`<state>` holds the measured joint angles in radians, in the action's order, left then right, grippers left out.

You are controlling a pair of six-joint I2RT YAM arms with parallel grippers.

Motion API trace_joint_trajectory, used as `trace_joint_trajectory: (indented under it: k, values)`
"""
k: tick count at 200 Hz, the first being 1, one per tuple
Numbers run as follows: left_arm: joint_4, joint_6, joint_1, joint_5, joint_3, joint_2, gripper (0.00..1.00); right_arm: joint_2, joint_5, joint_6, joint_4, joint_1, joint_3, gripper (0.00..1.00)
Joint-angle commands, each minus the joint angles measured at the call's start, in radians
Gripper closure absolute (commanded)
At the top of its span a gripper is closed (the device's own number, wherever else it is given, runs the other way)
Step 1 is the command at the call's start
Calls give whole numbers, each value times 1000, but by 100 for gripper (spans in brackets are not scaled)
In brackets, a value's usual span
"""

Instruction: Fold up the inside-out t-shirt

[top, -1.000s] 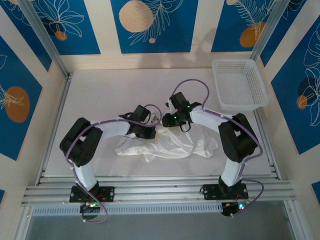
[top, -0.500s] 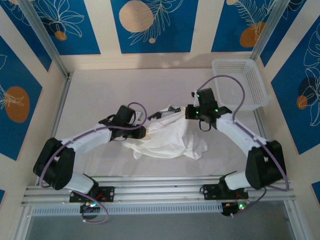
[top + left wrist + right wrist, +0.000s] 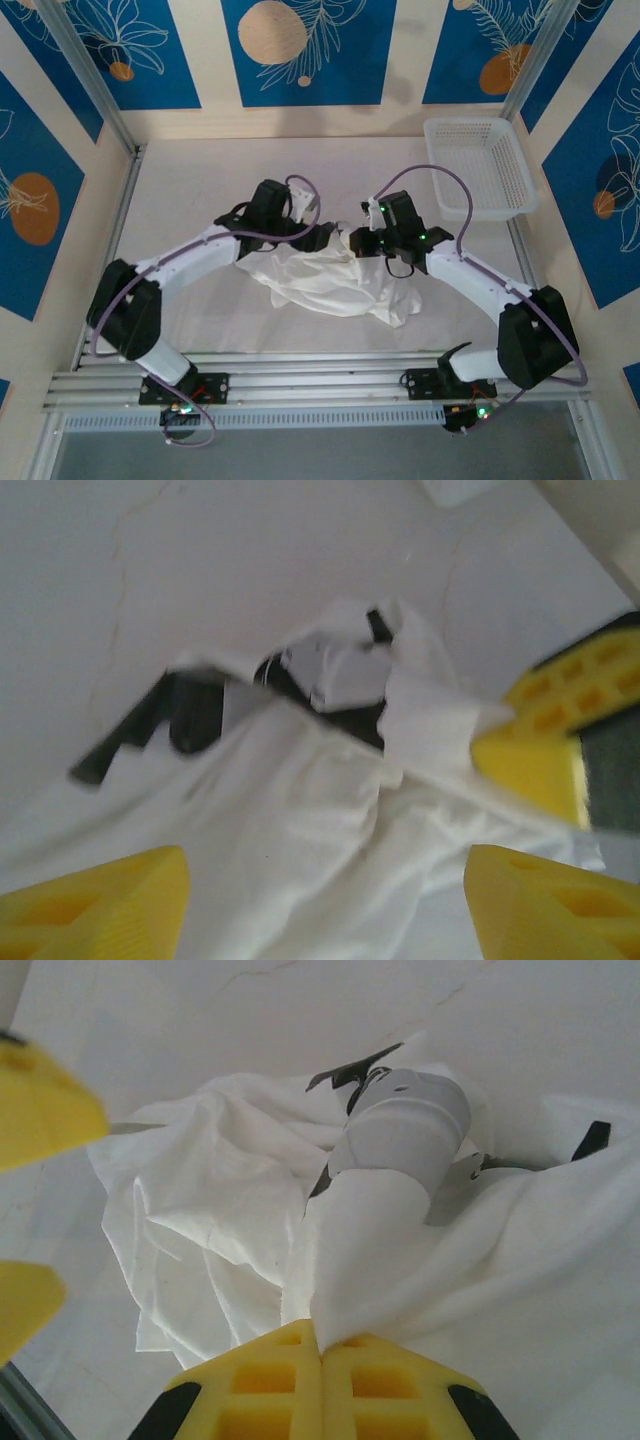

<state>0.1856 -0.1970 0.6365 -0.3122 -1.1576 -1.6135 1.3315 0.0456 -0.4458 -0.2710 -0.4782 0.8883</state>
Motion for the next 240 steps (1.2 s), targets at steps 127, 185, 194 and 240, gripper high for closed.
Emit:
trace_joint_trajectory:
  k: [127, 185, 194, 240]
  values:
    - [-96, -84, 4, -142, -88, -164, 100, -126, 52, -149, -47, 96, 71, 100]
    - [-99, -223, -11, -455, -59, 52, 100, 58, 25, -12, -201, 299, 1, 94]
    - [-75, -215, -11, -456, -55, 68, 100, 28, 34, 16, -221, 284, 23, 85]
    - [-9, -212, -11, -407, -64, 75, 100, -372, -75, 106, -9, 114, -95, 50]
